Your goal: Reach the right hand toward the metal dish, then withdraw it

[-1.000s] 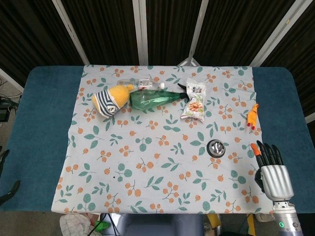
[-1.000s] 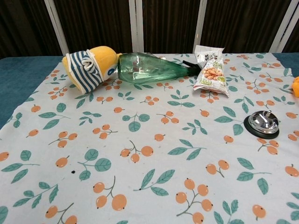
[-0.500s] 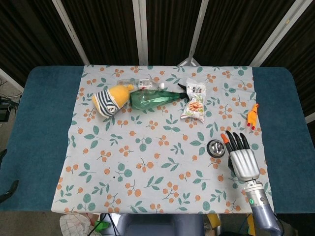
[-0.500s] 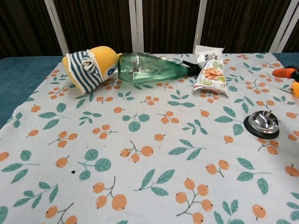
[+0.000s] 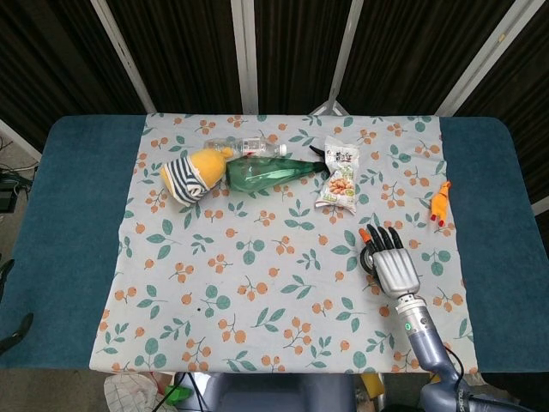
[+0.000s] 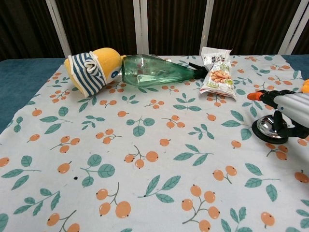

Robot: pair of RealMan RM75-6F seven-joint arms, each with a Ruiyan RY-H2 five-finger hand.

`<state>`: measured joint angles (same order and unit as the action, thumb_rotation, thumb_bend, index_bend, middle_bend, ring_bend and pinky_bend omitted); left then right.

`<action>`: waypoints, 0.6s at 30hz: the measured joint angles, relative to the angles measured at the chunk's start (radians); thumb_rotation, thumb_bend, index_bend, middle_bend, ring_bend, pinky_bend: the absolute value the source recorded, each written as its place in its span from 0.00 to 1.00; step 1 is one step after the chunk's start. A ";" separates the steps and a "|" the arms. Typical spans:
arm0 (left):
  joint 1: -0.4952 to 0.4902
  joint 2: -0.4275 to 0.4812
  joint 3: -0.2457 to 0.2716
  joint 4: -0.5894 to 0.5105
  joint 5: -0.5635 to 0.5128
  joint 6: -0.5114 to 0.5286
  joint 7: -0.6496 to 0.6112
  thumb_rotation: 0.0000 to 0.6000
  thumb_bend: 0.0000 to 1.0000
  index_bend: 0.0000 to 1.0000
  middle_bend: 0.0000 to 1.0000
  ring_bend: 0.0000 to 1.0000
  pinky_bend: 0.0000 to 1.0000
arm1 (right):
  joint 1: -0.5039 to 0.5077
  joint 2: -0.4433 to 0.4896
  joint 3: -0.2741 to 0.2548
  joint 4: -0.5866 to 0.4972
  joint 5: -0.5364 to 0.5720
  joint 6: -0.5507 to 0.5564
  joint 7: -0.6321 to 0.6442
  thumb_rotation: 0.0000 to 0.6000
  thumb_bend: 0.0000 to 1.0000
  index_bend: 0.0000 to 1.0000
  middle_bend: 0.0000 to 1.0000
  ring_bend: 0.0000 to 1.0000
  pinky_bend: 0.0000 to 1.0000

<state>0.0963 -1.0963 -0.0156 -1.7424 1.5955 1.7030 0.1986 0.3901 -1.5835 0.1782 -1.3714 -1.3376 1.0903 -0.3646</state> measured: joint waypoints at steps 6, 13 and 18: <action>-0.006 -0.006 -0.008 -0.002 -0.015 -0.011 0.015 1.00 0.40 0.05 0.00 0.03 0.16 | 0.023 -0.034 -0.005 0.056 0.021 -0.036 0.030 1.00 1.00 0.02 0.00 0.00 0.00; -0.011 -0.013 -0.004 -0.006 -0.014 -0.025 0.037 1.00 0.40 0.05 0.00 0.03 0.16 | 0.037 -0.063 -0.028 0.107 0.032 -0.069 0.059 1.00 1.00 0.02 0.00 0.00 0.00; -0.010 -0.013 -0.006 -0.013 -0.023 -0.026 0.043 1.00 0.40 0.05 0.00 0.03 0.16 | 0.047 -0.077 -0.039 0.135 0.040 -0.090 0.076 1.00 1.00 0.02 0.00 0.00 0.00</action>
<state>0.0864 -1.1096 -0.0215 -1.7551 1.5725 1.6772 0.2415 0.4368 -1.6602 0.1392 -1.2362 -1.2976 0.9998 -0.2888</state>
